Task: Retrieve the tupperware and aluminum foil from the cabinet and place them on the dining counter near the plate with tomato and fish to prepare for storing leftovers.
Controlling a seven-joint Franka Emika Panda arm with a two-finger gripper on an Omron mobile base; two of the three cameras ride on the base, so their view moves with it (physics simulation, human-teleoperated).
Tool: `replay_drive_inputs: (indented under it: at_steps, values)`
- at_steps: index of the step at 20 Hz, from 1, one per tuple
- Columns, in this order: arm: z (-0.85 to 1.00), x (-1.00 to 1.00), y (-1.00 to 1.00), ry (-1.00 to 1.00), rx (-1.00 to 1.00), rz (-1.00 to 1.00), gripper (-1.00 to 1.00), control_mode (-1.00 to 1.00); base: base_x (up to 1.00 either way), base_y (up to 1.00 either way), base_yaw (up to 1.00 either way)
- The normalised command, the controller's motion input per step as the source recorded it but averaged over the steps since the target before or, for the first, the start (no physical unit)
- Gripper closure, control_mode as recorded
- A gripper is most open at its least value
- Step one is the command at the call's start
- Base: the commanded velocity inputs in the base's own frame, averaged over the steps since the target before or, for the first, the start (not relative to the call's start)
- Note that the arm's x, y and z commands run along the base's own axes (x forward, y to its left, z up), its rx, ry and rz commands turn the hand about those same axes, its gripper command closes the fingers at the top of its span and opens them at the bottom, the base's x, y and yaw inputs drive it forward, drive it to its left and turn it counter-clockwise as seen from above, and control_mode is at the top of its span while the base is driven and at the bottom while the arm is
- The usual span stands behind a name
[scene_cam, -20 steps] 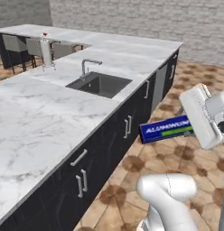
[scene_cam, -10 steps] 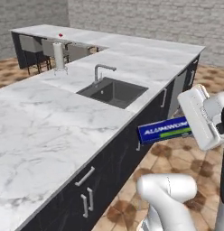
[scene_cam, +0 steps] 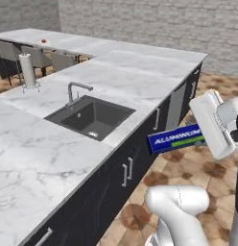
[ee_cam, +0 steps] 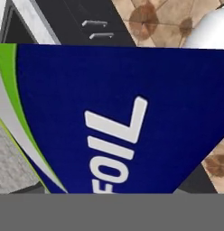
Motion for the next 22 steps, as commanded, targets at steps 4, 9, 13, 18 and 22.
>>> replay_drive_inputs:
  at_steps: [4, 9, 13, 18, 22]
  values:
    - [0.00, 0.00, 0.00, 0.00, 0.00, 0.00, 1.00, 1.00, 0.99, -0.92, -0.31]
    - [0.00, 0.00, 0.00, 0.00, 0.00, 0.00, 1.00, 1.00, 0.50, -0.57, -0.56]
    - [0.00, 0.00, 0.00, 0.00, 0.00, 0.00, 1.00, 1.00, 0.26, -0.33, -0.67]
    - [0.00, 0.00, 0.00, 0.00, 0.00, 0.00, 1.00, 1.00, 0.19, -0.28, -0.71]
    - [0.00, 0.00, 0.00, 0.00, 0.00, 0.00, 1.00, 1.00, 0.67, -0.29, -0.54]
